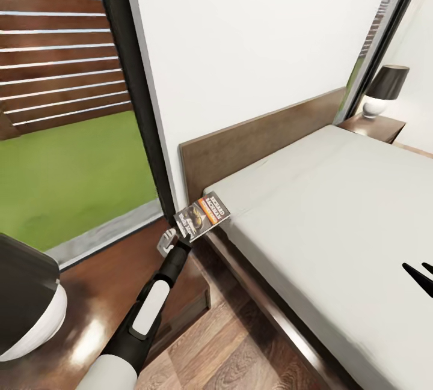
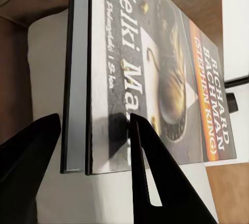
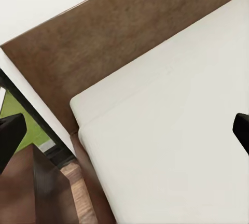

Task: In the bedroom, move the book from the bed onto either nightstand, and place the two sandals side by side next to the bed.

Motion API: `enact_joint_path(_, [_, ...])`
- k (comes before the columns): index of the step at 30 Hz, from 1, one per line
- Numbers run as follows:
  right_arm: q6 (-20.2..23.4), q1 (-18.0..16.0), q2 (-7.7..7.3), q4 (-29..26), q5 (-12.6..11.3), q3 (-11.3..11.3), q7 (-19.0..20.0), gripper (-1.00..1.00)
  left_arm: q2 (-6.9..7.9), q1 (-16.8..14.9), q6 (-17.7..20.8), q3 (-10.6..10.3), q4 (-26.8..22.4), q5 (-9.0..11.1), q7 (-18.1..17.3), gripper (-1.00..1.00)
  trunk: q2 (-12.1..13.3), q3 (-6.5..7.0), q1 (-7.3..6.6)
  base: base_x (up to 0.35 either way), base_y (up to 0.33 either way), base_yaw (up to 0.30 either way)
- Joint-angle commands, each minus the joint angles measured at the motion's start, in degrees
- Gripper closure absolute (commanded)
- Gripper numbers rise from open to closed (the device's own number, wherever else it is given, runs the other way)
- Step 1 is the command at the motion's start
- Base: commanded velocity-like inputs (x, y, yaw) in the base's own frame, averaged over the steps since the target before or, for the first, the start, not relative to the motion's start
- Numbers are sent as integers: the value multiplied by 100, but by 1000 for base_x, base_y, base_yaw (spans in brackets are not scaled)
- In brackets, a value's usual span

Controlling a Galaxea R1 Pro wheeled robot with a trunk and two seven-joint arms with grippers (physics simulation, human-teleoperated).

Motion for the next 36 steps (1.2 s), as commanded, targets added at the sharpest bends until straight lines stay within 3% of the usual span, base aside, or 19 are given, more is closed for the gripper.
enact_joint_path(1, [58, -4, -1, 1, -18, -5, 19, -100, 0, -3, -3, -4, 3, 57, -19, 100, -2, -5, -1, 0, 0, 36])
enact_joint_path(14, [56, -4, -1, 1, -18, -8, 19, -100, 0, -3, 0, -4, 3, 57, -20, 100, -2, -7, -1, -87, 0, 7])
enact_joint_path(27, [59, -5, -1, 1, -18, -6, 19, -100, 0, -3, -3, -4, 4, 57, -19, 100, -2, -36, -1, -11, 0, 207])
enact_joint_path(36, [59, -5, -1, -42, -18, -6, 19, -100, 0, -3, -2, -4, 3, 57, -19, 100, -2, -42, -1, 0, 0, 32])
